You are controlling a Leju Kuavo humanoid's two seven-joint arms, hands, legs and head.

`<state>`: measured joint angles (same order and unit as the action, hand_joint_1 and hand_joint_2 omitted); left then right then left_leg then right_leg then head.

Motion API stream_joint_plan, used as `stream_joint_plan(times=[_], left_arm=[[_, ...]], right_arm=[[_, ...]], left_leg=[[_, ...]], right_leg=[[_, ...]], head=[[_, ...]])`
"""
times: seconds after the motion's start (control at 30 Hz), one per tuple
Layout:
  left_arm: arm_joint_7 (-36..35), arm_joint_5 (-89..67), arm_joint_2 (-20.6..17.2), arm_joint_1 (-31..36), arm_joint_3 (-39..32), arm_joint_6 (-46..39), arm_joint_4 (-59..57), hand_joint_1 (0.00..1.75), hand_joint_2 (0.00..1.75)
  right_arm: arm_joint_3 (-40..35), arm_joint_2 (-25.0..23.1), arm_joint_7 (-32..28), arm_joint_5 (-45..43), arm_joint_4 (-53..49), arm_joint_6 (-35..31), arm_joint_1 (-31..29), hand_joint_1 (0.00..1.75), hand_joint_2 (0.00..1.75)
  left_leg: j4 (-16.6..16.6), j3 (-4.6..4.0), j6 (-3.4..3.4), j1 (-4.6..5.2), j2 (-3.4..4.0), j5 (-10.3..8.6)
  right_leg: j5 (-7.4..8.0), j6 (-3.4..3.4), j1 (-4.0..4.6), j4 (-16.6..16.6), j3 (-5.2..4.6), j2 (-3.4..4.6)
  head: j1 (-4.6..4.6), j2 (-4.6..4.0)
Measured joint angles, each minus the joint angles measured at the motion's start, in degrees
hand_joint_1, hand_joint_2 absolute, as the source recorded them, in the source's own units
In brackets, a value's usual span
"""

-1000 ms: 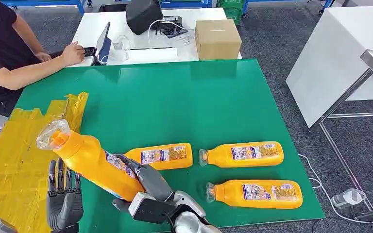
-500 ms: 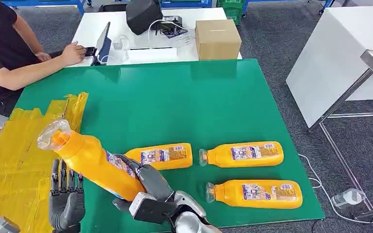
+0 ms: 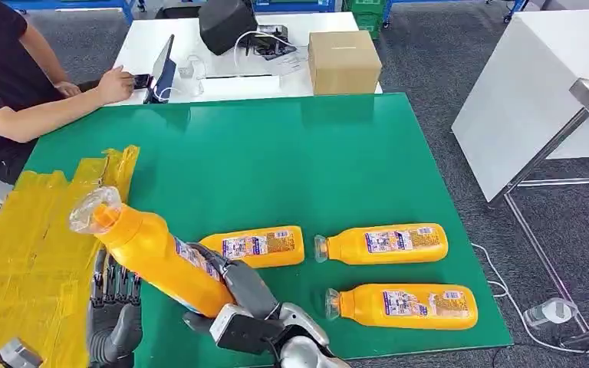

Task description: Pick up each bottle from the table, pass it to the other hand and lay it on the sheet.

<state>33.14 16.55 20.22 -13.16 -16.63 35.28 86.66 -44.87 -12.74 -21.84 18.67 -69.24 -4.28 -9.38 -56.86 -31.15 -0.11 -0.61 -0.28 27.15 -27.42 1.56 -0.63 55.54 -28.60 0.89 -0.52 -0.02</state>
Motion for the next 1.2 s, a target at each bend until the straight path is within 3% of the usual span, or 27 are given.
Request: stream_joint_plan(times=[0.33,0.5,0.73,0.9,1.1,1.13,1.2], left_arm=[[0.04,-0.94,0.11,-1.00,2.56,-1.56,1.40,0.00,1.75],[0.09,-2.19,0.15,-0.98,10.30,-8.90,1.59,0.00,1.75],[1.14,-2.58,0.17,0.64,17.79,-11.10,0.26,0.00,1.75],[2.19,-0.83,-0.15,-0.58,17.53,-10.09,0.55,0.00,1.75],[1.99,0.37,-0.79,-2.24,11.17,-3.83,1.35,0.00,1.75],[1.95,0.42,-0.79,-2.35,10.40,-3.39,1.35,0.00,0.00],[1.84,0.39,-0.79,-2.38,9.27,-2.54,1.38,0.00,0.00]], right_arm=[[0.85,0.39,0.04,0.59,-0.90,-0.92,1.10,1.75,1.75],[3.67,4.09,0.15,2.89,-7.76,-2.32,7.59,1.75,1.75],[5.07,7.61,0.74,3.80,-14.52,-3.56,13.89,1.75,1.75],[5.03,7.04,0.70,4.11,-14.36,-0.96,12.56,1.75,1.75],[3.87,2.95,0.55,3.37,-8.92,0.46,6.07,1.75,1.75],[3.67,2.49,0.55,3.15,-8.39,0.50,5.55,1.75,1.75],[3.35,2.01,0.55,2.80,-7.48,0.50,4.62,1.75,1.75]], left_leg=[[-0.01,0.02,0.00,0.00,0.00,0.00],[-0.05,-0.23,0.04,0.12,-0.17,0.00],[-0.06,-0.29,0.08,0.14,-0.07,0.00],[-0.03,-0.33,0.07,0.06,-0.04,0.00],[-0.03,-0.31,0.07,-0.03,-0.06,-0.06],[-0.03,-0.32,0.07,-0.02,-0.06,-0.06],[-0.03,-0.33,0.07,-0.02,-0.06,-0.06]], right_leg=[[0.00,0.00,0.00,-0.01,-0.05,-0.01],[0.02,0.03,-0.10,-0.02,-0.26,-0.15],[0.03,0.06,-0.13,-0.02,-0.25,-0.13],[0.03,0.06,-0.03,0.01,-0.24,-0.11],[0.03,0.05,0.01,0.02,-0.23,-0.14],[0.03,0.05,0.01,0.02,-0.23,-0.15],[0.03,0.05,0.01,0.03,-0.23,-0.15]], head=[[0.00,0.00],[0.07,0.00],[-0.07,0.00],[-0.09,0.00],[-0.09,0.00],[-0.07,0.00],[-0.04,0.00]])
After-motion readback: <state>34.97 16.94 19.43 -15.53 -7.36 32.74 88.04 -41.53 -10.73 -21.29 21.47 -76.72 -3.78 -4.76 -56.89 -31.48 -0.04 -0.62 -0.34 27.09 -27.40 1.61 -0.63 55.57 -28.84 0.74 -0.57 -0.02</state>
